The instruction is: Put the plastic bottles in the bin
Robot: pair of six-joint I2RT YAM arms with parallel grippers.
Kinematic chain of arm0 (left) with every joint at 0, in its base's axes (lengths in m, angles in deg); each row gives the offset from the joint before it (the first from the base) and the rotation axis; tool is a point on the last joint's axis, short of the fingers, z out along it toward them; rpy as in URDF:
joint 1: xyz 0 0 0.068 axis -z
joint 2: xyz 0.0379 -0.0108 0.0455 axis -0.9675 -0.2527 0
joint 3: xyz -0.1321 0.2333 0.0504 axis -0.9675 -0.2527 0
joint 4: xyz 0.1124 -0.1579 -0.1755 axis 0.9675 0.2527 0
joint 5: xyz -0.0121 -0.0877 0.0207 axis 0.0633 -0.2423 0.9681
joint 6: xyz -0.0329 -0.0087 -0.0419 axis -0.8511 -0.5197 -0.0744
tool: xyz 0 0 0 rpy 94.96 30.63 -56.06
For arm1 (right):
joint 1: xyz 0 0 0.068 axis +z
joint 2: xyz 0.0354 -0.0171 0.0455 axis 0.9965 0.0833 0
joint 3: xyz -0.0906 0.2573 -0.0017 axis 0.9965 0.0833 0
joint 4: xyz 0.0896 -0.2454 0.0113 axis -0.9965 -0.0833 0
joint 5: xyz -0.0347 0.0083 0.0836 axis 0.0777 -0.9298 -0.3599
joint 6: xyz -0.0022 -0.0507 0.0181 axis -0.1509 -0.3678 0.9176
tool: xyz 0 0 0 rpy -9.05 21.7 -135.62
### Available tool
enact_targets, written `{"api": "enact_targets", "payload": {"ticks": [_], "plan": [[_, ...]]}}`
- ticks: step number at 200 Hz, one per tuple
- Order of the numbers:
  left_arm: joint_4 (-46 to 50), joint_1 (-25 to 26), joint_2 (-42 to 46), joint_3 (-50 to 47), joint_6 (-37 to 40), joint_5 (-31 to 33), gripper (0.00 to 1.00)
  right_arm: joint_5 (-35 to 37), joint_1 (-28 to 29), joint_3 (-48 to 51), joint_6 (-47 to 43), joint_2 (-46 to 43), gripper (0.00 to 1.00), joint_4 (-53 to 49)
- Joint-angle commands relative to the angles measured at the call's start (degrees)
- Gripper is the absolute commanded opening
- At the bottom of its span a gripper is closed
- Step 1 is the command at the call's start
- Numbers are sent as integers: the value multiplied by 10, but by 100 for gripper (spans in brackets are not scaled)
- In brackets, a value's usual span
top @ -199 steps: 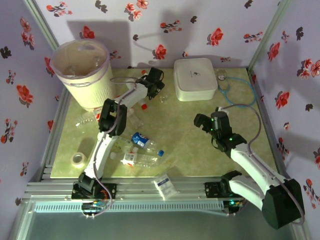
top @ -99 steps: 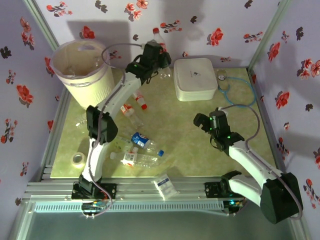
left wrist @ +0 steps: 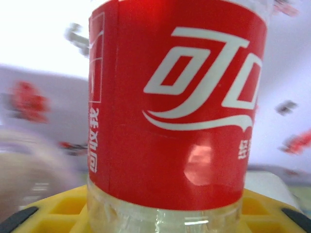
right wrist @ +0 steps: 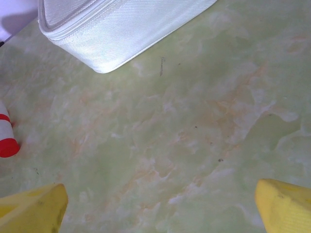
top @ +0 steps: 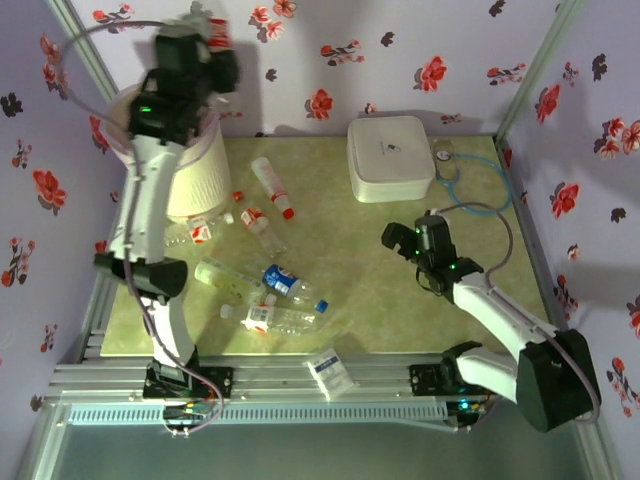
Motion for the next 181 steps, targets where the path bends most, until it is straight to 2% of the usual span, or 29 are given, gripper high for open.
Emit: {"api": "enact_targets", "payload": {"ticks": [1,21,44,93,155,175,181], "plan": [[75,-73,31,5,71,0,0,-17,-3,-30,-18,19,99,20],[118,-129,22,-4,106,-28,0,-23,-3,-36,-22,32,99,28],[150,-156,2,-21,147,-31,0,-28,-3,-38,-22,46,99,35],[107,-182,-29,-125,170,-46,0,-26,-3,-30,-26,49,99,36],[35,-183,-27,-290,197,-74,0,-8,-3,-16,-39,39,99,29],[28,-185,-30,-307,197,-76,9,-10,-3,-17,-40,39,99,29],[24,-185,-30,-311,197,-76,16,-10,-4,-17,-41,39,99,29]]}}
